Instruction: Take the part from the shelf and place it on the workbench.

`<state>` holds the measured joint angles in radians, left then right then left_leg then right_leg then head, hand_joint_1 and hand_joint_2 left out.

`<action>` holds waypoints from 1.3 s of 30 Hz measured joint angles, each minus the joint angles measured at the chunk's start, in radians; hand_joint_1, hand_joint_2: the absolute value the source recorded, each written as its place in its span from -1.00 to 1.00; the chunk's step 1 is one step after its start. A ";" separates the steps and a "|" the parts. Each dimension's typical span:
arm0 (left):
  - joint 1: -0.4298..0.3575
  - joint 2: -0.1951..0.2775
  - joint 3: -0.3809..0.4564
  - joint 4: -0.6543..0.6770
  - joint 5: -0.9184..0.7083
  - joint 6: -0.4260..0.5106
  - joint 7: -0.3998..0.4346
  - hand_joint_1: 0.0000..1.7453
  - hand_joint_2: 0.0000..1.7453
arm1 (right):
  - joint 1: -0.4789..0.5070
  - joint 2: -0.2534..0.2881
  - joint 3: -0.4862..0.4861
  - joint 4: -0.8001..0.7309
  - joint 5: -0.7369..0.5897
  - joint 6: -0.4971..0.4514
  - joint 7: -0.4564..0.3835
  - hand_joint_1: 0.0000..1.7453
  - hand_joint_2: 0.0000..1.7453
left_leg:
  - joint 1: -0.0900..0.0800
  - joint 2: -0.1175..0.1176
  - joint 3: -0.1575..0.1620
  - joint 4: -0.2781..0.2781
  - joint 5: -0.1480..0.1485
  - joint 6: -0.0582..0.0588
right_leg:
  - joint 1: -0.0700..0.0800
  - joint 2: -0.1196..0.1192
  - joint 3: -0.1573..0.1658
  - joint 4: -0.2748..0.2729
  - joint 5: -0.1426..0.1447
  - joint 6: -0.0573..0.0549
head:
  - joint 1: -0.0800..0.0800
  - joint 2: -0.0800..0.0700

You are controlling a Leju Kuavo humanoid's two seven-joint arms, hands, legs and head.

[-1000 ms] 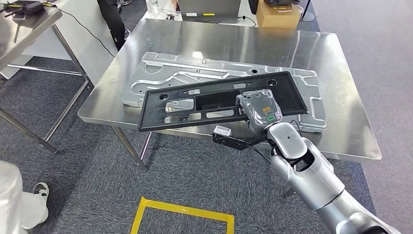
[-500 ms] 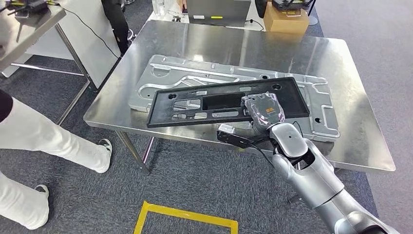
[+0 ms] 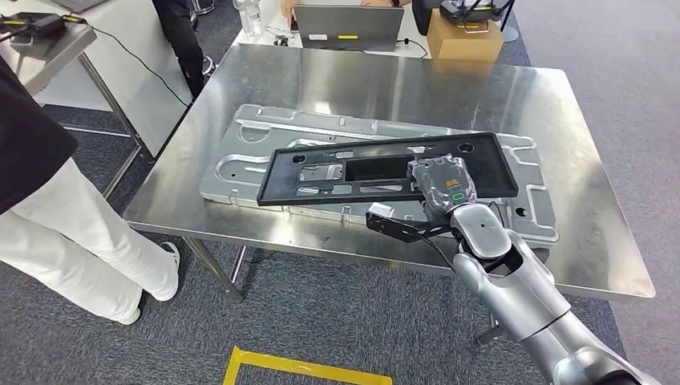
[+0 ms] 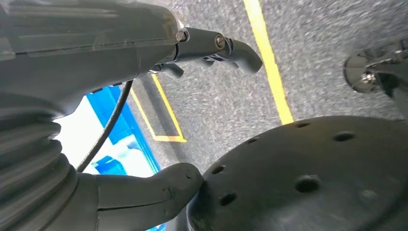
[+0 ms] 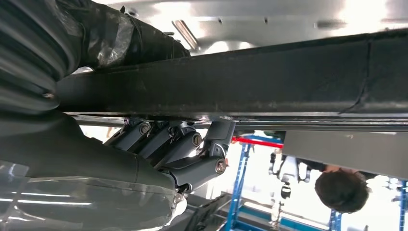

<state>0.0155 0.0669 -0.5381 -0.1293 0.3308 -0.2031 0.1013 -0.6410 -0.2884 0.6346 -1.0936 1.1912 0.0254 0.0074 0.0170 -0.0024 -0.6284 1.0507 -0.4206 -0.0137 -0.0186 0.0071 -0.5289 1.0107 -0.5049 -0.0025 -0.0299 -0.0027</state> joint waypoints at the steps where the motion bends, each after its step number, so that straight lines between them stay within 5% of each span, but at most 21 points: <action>1: -0.001 0.000 0.000 0.000 0.001 0.000 0.000 -1.00 1.00 | 0.000 0.000 -0.004 0.003 0.000 -0.001 0.001 1.00 1.00 | -0.002 -0.001 0.010 -0.023 -0.001 0.007 | 0.002 0.000 0.003 0.001 -0.004 0.007 | 0.000 0.000; 5: -0.002 0.000 0.000 0.000 0.005 0.000 0.000 -1.00 1.00 | 0.003 -0.005 -0.018 0.011 0.004 -0.005 0.002 1.00 1.00 | -0.003 -0.003 0.032 -0.040 -0.020 0.041 | 0.000 -0.001 -0.001 0.031 -0.015 0.024 | 0.000 0.000; 9: -0.003 0.000 0.000 0.000 0.009 0.000 0.002 -1.00 1.00 | 0.007 -0.008 -0.043 0.034 0.008 -0.011 0.006 1.00 1.00 | -0.007 -0.004 0.057 -0.044 -0.040 0.062 | 0.000 -0.003 -0.142 0.255 -0.094 0.030 | 0.000 0.000; 11: -0.001 0.000 0.000 0.000 0.010 0.000 0.003 -1.00 1.00 | 0.015 -0.010 -0.052 0.051 0.009 -0.011 0.007 1.00 1.00 | -0.011 -0.006 0.075 -0.044 -0.055 0.064 | 0.002 -0.003 -0.188 0.283 -0.073 0.026 | 0.000 0.000; 13: 0.001 -0.001 0.000 0.000 0.011 0.000 0.004 -1.00 1.00 | 0.019 -0.011 -0.060 0.064 0.009 -0.011 0.006 1.00 1.00 | -0.016 -0.006 0.100 -0.045 -0.073 0.063 | 0.010 -0.004 -0.167 0.175 0.020 0.011 | 0.000 0.000; 15: -0.001 -0.004 0.000 0.000 0.011 0.000 0.005 -1.00 1.00 | 0.019 -0.012 -0.067 0.074 0.009 -0.013 0.006 1.00 1.00 | -0.020 -0.007 0.120 -0.046 -0.090 0.058 | 0.021 -0.006 -0.133 0.063 0.076 -0.009 | 0.000 0.000; 17: -0.004 -0.006 0.001 0.000 0.011 0.000 0.005 -1.00 1.00 | 0.020 -0.014 -0.072 0.081 0.009 -0.014 0.006 1.00 1.00 | -0.020 -0.006 0.130 -0.046 -0.098 0.046 | 0.029 -0.006 -0.118 0.027 0.075 -0.023 | -0.001 0.000; 20: -0.005 -0.005 0.000 0.000 0.011 0.002 0.007 -1.00 1.00 | 0.021 -0.015 -0.078 0.087 0.009 -0.015 0.007 1.00 1.00 | -0.021 -0.004 0.139 -0.020 -0.105 0.029 | 0.022 -0.002 -0.082 0.003 0.072 -0.033 | 0.000 0.000; 22: -0.006 -0.005 0.000 0.000 0.012 0.004 0.007 -1.00 1.00 | 0.019 -0.015 -0.080 0.090 0.009 -0.015 0.008 1.00 1.00 | -0.016 -0.003 0.096 0.062 -0.134 0.019 | 0.015 -0.002 -0.056 -0.006 0.062 -0.037 | -0.001 0.000; 25: -0.006 -0.004 0.000 0.000 0.013 0.003 0.007 -1.00 1.00 | 0.024 -0.015 -0.081 0.098 0.009 -0.015 0.009 1.00 1.00 | -0.006 -0.003 -0.019 0.209 -0.188 0.001 | 0.013 -0.002 -0.029 -0.007 0.036 -0.037 | -0.002 0.000; 27: -0.003 -0.003 0.000 0.000 0.013 0.004 0.008 -1.00 1.00 | 0.031 -0.014 -0.081 0.101 0.009 -0.015 0.009 1.00 1.00 | -0.002 -0.003 -0.044 0.182 -0.154 -0.005 | 0.010 0.000 -0.003 -0.006 0.014 -0.031 | -0.002 0.000; 29: 0.002 -0.003 0.000 0.000 0.013 0.004 0.008 -1.00 1.00 | 0.033 -0.014 -0.081 0.103 0.009 -0.015 0.010 1.00 1.00 | 0.000 -0.002 -0.024 0.064 -0.055 -0.005 | 0.007 0.001 0.027 -0.005 -0.009 -0.022 | -0.002 0.000; 31: 0.004 -0.002 0.000 0.000 0.015 0.003 0.006 -1.00 1.00 | 0.032 -0.013 -0.082 0.106 0.009 -0.016 0.010 1.00 1.00 | -0.004 -0.001 -0.009 -0.016 0.003 0.004 | 0.007 0.003 0.040 -0.003 -0.026 -0.010 | -0.002 0.000; 32: 0.004 -0.002 0.000 0.000 0.018 0.002 0.002 -1.00 1.00 | 0.032 -0.013 -0.082 0.108 0.009 -0.016 0.010 1.00 1.00 | -0.008 -0.001 -0.008 -0.024 0.009 0.012 | 0.008 0.003 0.040 -0.003 -0.031 -0.004 | -0.002 0.000; 34: 0.002 -0.003 0.002 0.000 0.031 -0.001 -0.012 -1.00 1.00 | 0.035 -0.011 -0.085 0.111 0.009 -0.017 0.010 0.00 0.00 | -0.011 -0.003 -0.006 -0.025 0.010 0.023 | 0.008 0.004 0.040 -0.007 -0.035 0.004 | -0.002 0.000; 36: 0.002 -0.005 0.008 0.000 0.044 -0.008 -0.022 -1.00 1.00 | 0.039 -0.010 -0.087 0.113 0.009 -0.019 0.009 -1.00 -1.00 | -0.010 -0.005 -0.004 -0.031 0.010 0.022 | 0.007 0.003 0.043 -0.011 -0.033 0.001 | -0.001 0.000; 38: 0.001 -0.006 0.015 0.000 0.052 -0.017 -0.018 -1.00 1.00 | 0.040 -0.010 -0.090 0.116 0.010 -0.021 0.006 -1.00 -1.00 | -0.009 -0.010 -0.002 -0.034 0.007 0.021 | 0.008 0.003 0.044 -0.011 -0.029 -0.003 | -0.001 0.000; 39: 0.001 -0.008 0.016 0.000 0.056 -0.020 -0.013 -1.00 0.50 | 0.041 -0.010 -0.091 0.118 0.011 -0.021 0.005 -1.00 -1.00 | -0.009 -0.012 -0.001 -0.034 0.004 0.023 | 0.008 0.003 0.046 -0.012 -0.028 -0.003 | -0.001 0.000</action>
<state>0.0165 0.0594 -0.5221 -0.1291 0.3865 -0.2235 0.0880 -0.6001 -0.2982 0.5437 -0.9753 1.2018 0.0040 0.0123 0.0085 -0.0141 -0.6293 1.0166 -0.4165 0.0092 -0.0105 0.0102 -0.4825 0.9983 -0.5332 -0.0055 -0.0312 -0.0027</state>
